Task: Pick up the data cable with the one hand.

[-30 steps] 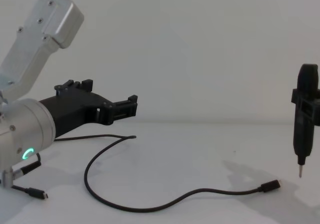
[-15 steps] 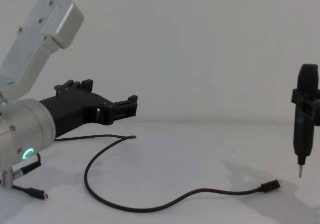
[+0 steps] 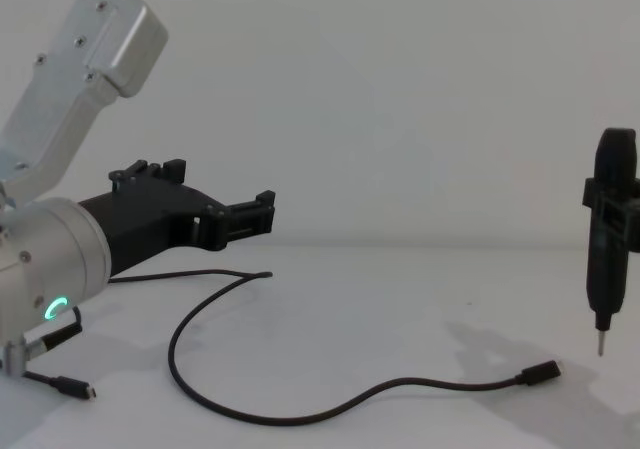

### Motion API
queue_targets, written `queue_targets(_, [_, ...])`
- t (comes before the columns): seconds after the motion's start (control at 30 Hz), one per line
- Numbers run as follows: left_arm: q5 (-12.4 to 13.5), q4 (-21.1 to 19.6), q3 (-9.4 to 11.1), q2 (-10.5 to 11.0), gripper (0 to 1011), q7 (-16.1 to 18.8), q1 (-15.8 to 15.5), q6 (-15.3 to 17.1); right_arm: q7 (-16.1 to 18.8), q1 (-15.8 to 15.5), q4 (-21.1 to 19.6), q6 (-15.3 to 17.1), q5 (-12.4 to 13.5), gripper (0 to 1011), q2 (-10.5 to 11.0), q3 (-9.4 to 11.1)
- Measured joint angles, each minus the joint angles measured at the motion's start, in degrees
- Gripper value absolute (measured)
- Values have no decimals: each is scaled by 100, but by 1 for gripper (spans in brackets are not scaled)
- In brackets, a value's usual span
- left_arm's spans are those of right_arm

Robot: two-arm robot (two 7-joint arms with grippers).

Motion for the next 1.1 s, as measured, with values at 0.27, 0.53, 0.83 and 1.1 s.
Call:
queue_targets(0.27, [0, -6, 0, 2, 1001, -18, -1, 9, 0, 0, 0, 0, 0, 275, 0, 0])
queue_targets(0.53, [-94, -131, 18, 86, 1001, -288, -48, 198, 0, 0, 0, 0, 0, 274, 0, 0])
queue_targets(0.83, [-294, -361, 69, 301, 1001, -887, -179, 564, 0, 0, 0, 0, 0, 275, 0, 0])
queue_targets(1.1, [-475, -538, 132, 534, 1001, -1501, -352, 906, 0, 0, 0, 0, 0, 274, 0, 0])
